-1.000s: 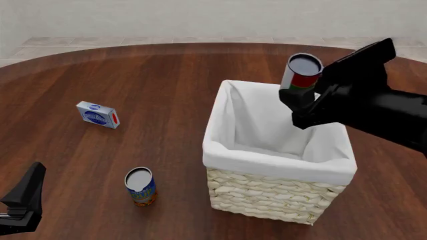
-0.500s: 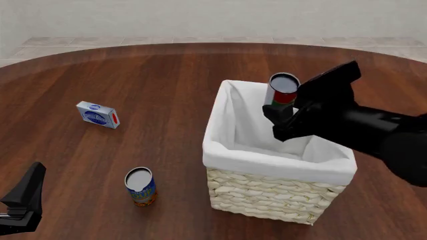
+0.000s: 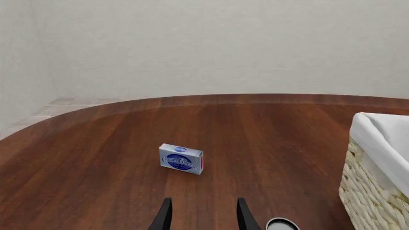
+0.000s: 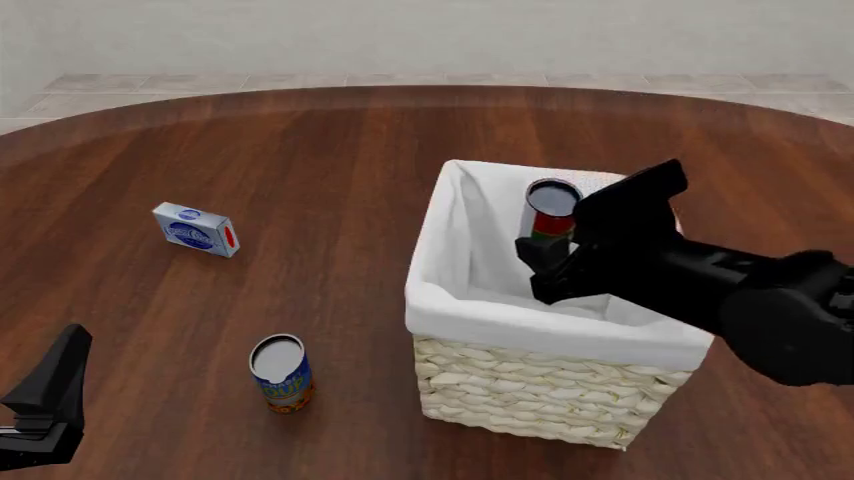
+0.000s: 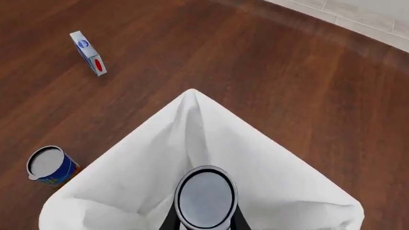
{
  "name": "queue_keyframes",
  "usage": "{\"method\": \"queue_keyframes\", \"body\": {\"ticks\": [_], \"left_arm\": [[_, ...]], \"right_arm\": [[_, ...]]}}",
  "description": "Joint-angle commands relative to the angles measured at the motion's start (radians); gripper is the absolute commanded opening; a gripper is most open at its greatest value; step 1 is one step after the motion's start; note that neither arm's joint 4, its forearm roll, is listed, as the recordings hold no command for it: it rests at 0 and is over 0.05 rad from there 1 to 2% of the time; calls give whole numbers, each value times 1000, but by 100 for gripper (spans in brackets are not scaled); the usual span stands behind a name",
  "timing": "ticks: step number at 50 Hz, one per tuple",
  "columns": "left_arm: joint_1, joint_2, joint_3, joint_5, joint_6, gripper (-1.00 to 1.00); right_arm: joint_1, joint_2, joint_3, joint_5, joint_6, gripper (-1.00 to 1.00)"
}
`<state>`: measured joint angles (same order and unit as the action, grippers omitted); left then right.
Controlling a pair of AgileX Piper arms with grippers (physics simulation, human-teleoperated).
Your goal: Pick up the tomato sauce, and put it in the basket.
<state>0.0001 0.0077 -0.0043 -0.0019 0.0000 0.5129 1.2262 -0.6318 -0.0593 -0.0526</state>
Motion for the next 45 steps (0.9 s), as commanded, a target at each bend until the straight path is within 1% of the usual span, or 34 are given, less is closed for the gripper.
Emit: {"method": "queue_keyframes", "body": {"ticks": [1,2,3,11,22,45], "left_arm": [[0,0,0,0,0,100],[0,0,0,0,0,100],[0,0,0,0,0,100],[0,0,0,0,0,100],[0,0,0,0,0,100],[0,0,0,0,0,100]], "right_arm": [[-5,25,12,-24,23,-100],[-5,25,12,-24,23,-100],[-7,27,11,-22,22,100],[-9,34,2,-13,11,100],[-26,0,-6,9,-3,100],[-29,-87,-56,103,-29,100]]}}
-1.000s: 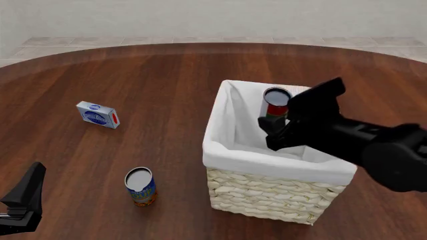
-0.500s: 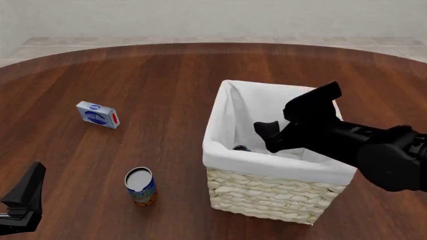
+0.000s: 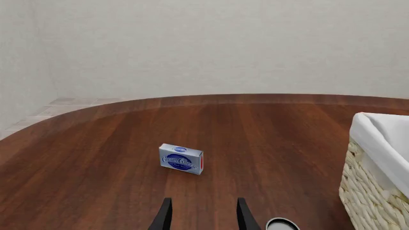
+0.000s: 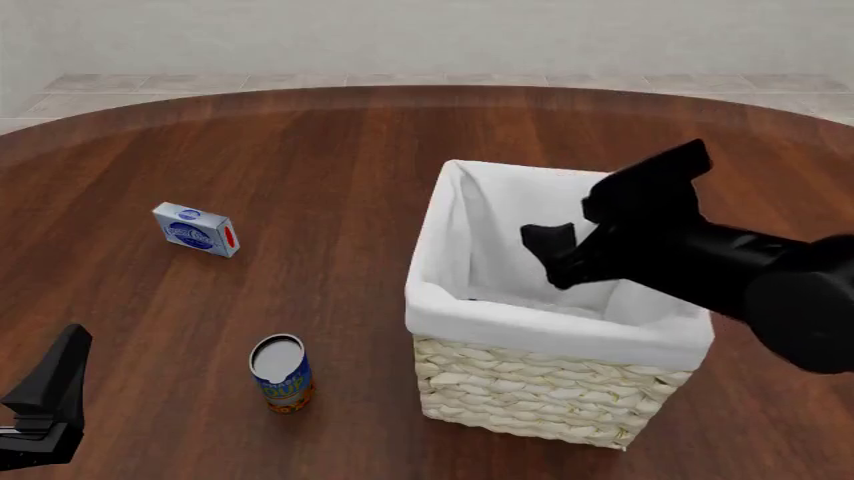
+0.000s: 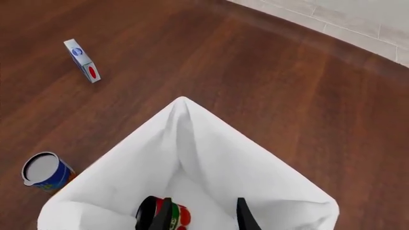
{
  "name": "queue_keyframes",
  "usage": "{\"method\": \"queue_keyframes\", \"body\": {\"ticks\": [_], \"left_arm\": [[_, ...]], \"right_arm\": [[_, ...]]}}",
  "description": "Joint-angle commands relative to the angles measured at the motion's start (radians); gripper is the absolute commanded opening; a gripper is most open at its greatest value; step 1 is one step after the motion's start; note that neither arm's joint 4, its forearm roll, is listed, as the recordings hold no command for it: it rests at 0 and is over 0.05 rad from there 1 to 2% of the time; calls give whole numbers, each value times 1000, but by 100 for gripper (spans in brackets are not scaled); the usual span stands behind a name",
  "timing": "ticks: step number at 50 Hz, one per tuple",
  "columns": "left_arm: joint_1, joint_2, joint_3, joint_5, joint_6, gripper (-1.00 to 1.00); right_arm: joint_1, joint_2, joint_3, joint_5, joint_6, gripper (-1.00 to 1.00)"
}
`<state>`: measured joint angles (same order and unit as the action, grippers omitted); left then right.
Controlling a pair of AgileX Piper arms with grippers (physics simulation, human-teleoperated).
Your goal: Pick up the tomato sauce, and put it in the basket.
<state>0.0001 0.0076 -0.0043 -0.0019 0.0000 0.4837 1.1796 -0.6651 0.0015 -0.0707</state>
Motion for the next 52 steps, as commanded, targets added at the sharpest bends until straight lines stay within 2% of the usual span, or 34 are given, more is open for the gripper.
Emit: {"method": "queue_keyframes", "body": {"ticks": [1,24,36,44,46,48,52], "left_arm": [[0,0,0,0,0,100],[0,0,0,0,0,100],[0,0,0,0,0,100],[0,0,0,0,0,100],[0,0,0,0,0,100],[0,0,0,0,0,100],[0,0,0,0,0,100]], "right_arm": [[1,-47,-29,53,-14,100],[22,-176,-69,178,-28,100],[28,-263,-50,224,-47,100],[35,-316,-31,240,-40,100],[41,-326,-29,240,-43,100],[88,-371,-23,235,-72,100],[114,-406,-8,238,-65,100]]}}
